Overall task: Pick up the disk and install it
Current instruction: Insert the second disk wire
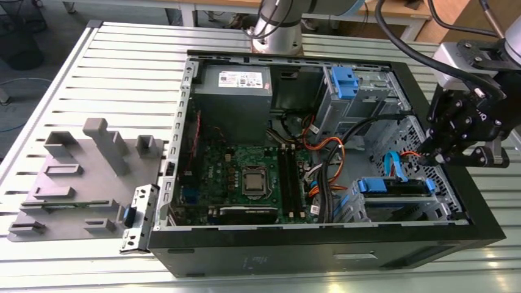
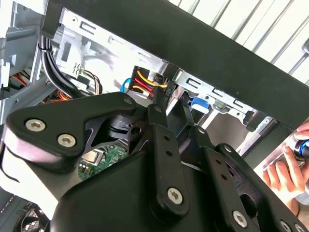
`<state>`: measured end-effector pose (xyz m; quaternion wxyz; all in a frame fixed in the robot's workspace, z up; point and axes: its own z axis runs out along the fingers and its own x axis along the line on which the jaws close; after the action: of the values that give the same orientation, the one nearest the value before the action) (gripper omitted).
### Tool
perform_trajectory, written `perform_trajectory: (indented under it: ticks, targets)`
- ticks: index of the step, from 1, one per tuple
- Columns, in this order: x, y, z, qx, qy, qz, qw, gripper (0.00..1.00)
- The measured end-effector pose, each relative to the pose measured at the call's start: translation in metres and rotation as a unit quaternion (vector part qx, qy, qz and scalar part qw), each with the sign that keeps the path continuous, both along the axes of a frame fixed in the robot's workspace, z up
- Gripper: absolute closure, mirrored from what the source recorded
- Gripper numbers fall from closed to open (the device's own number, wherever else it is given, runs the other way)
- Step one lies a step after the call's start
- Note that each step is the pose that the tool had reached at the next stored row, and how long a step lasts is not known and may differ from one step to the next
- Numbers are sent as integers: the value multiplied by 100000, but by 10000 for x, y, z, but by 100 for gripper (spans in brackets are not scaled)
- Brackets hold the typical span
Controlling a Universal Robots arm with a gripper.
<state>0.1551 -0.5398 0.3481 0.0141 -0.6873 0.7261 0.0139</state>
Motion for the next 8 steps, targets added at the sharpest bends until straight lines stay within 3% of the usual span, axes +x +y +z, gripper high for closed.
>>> perform_trajectory:
  ticks: [8]
  targets:
    - [1,0,-2,-7,4,-8,100000,71]
